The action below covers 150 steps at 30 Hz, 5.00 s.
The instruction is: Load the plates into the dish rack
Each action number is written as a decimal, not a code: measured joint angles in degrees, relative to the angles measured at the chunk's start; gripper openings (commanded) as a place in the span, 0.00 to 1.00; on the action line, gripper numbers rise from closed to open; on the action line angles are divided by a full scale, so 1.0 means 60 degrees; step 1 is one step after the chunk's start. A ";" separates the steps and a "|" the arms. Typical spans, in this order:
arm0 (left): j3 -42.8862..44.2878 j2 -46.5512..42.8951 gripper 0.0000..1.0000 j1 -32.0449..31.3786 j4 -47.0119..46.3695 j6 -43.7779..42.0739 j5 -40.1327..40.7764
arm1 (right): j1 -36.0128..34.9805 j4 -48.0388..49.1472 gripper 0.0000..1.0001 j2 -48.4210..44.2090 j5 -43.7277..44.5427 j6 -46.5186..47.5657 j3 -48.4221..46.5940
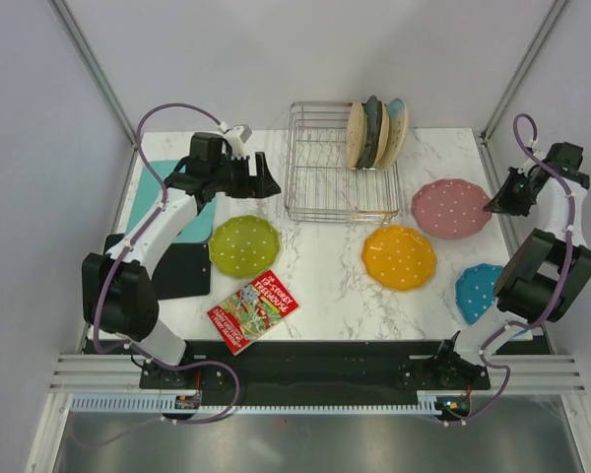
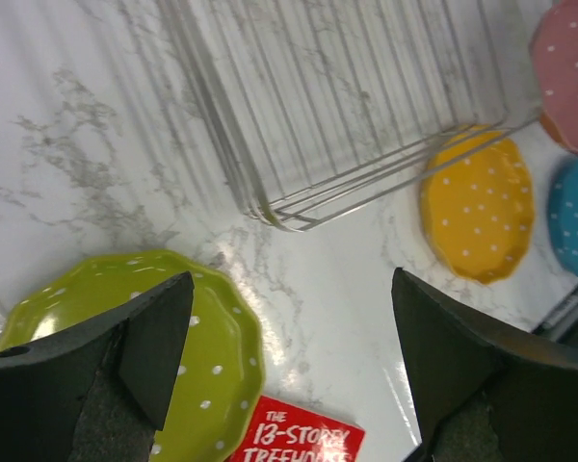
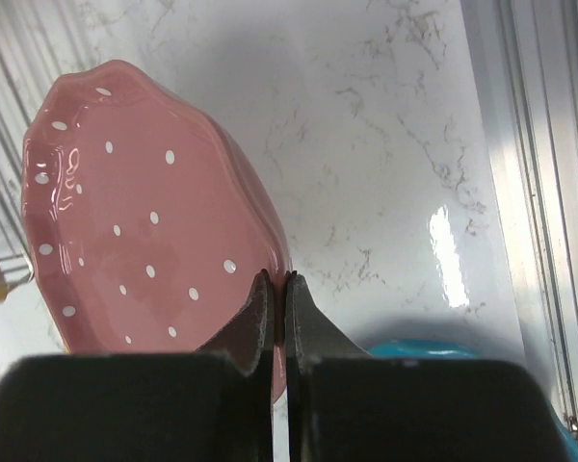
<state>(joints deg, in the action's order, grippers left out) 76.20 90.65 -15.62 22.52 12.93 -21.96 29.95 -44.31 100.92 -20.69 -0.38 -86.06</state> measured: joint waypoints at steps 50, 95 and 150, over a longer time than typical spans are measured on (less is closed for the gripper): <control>0.2699 0.4452 0.02 -0.2535 -0.3927 0.4422 -0.4524 | -0.4124 -0.0368 0.07 -0.1260 -0.2208 -0.0586 -0.0729; 0.2852 0.4710 0.75 -0.1687 -0.3395 0.2965 -0.5810 | -0.4637 -0.2776 0.00 0.1056 -0.6127 0.2408 -0.1359; -0.1370 0.1075 0.02 0.0350 -0.2790 0.0998 0.0328 | -1.1176 0.3534 0.00 0.5297 1.3927 0.1683 -0.8470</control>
<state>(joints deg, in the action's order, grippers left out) 67.99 97.10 -13.52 5.78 18.92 -19.99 -37.10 -23.11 132.70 62.87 9.72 -136.88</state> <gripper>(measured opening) 0.029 0.339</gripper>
